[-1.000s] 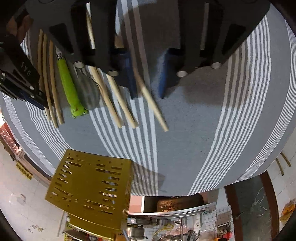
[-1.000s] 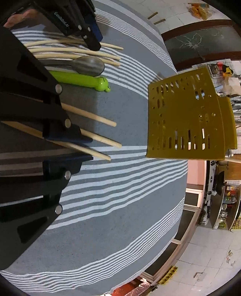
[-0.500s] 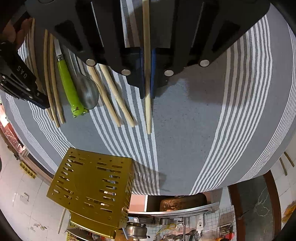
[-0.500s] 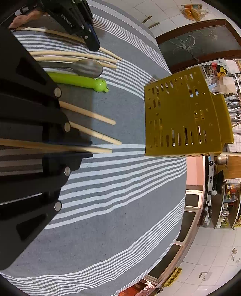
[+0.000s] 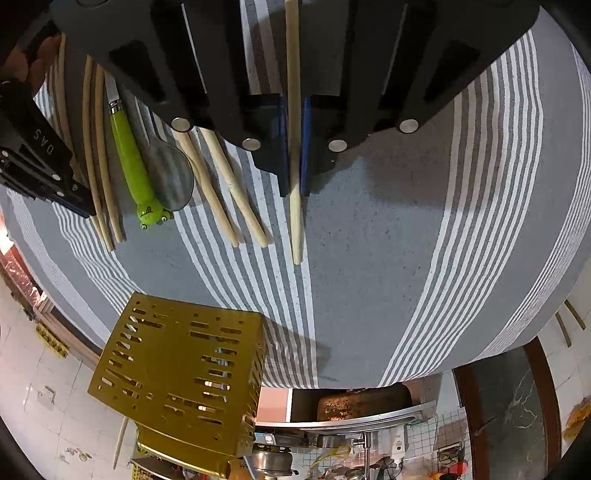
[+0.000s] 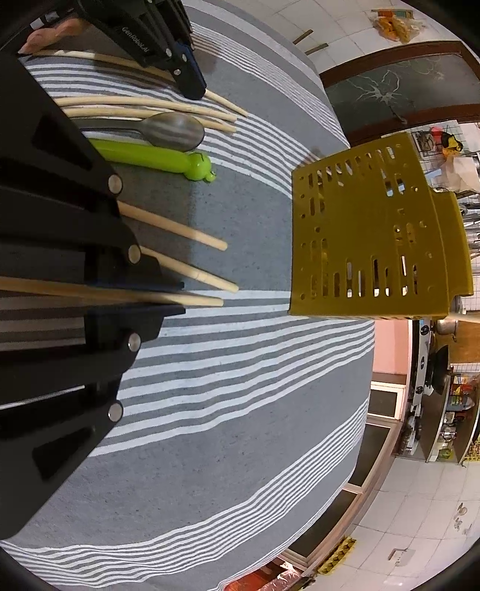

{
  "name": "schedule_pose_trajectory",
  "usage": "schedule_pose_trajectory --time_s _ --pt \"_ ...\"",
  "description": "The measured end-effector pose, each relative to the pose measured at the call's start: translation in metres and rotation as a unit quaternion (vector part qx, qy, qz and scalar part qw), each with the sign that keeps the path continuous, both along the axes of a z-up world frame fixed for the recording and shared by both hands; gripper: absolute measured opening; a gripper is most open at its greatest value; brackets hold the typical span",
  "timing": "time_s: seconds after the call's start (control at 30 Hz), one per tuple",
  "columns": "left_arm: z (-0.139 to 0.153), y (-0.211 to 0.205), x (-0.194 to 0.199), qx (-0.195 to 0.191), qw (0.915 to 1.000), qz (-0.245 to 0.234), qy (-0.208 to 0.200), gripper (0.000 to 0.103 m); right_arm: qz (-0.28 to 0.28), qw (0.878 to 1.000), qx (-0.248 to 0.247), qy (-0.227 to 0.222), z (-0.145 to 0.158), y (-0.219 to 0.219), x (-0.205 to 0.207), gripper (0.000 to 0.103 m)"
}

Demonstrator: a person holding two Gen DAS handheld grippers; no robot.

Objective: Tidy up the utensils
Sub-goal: 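Lift the chopstick with the left tool and carry it over the yellow holder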

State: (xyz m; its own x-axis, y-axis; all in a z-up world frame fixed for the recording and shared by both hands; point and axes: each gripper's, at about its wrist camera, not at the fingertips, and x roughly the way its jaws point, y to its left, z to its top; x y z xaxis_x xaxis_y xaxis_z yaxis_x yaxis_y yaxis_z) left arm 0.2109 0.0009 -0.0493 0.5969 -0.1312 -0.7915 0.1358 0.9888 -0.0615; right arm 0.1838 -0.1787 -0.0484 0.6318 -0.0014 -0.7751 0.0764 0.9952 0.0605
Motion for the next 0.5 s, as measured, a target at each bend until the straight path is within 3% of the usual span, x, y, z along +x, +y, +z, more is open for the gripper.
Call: schedule_pose_trajectory --time_s 0.23,0.5 --pt "0.009 0.007 -0.009 -0.018 0.9995 0.007 -0.025 0.004 -0.014 0.999 0.023 -0.037 0.014 -0.012 -0.013 0.006" --pt "0.04 0.014 -0.029 -0.036 0.9946 0.02 -0.095 0.004 -0.024 0.991 0.064 -0.111 0.042 -0.03 -0.037 0.006"
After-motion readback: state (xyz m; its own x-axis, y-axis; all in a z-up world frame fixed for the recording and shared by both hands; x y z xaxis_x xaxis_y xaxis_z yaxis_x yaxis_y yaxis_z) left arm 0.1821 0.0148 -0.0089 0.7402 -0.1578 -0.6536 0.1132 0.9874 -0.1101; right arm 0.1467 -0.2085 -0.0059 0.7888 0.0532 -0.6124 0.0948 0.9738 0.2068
